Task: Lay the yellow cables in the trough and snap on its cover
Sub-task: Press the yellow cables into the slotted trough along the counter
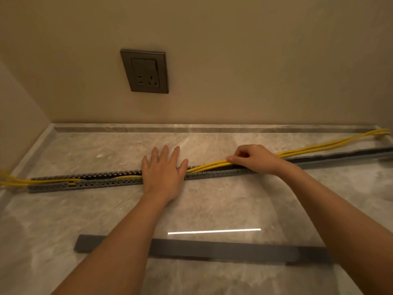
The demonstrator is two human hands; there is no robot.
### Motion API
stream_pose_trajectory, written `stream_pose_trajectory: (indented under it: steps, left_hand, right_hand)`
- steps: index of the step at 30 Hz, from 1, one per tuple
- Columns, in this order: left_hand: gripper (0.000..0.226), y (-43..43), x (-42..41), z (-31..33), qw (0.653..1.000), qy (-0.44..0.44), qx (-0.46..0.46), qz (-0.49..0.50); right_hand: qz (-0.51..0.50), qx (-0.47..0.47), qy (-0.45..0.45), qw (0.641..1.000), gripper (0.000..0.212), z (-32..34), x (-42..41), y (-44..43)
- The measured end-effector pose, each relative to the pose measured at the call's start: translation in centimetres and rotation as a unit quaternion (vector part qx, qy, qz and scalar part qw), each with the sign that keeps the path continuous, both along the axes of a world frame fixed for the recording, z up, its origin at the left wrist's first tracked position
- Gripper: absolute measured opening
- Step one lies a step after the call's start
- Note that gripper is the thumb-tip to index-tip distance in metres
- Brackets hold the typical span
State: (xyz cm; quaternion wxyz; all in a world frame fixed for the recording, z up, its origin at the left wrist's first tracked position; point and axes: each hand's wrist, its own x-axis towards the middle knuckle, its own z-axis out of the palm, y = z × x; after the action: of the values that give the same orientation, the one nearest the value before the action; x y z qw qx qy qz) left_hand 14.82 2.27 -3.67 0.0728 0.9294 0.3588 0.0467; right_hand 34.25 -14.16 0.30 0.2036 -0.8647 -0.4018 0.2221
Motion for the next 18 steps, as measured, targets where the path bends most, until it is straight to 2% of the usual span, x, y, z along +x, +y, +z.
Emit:
stream_pose_trajectory:
  steps: [5, 8, 14, 18]
  left_hand:
    - [0.056, 0.0, 0.0, 0.1, 1.000, -0.005, -0.001, 0.006]
    - [0.056, 0.0, 0.1, 0.1, 1.000, -0.003, -0.002, 0.006]
    - [0.055, -0.1, 0.1, 0.1, 1.000, 0.002, -0.003, 0.009]
    - [0.055, -0.1, 0.1, 0.3, 1.000, 0.009, -0.007, 0.008]
  right_hand:
    - [0.016, -0.032, 0.007, 0.999, 0.036, 0.3, -0.1, 0.6]
    - [0.008, -0.011, -0.014, 1.000, 0.037, 0.4, -0.4, 0.5]
    - [-0.006, 0.073, -0.197, 0.978, 0.037, -1.3, -2.1, -0.8]
    - [-0.020, 0.126, -0.226, 0.966, 0.030, -2.1, -2.9, -1.0]
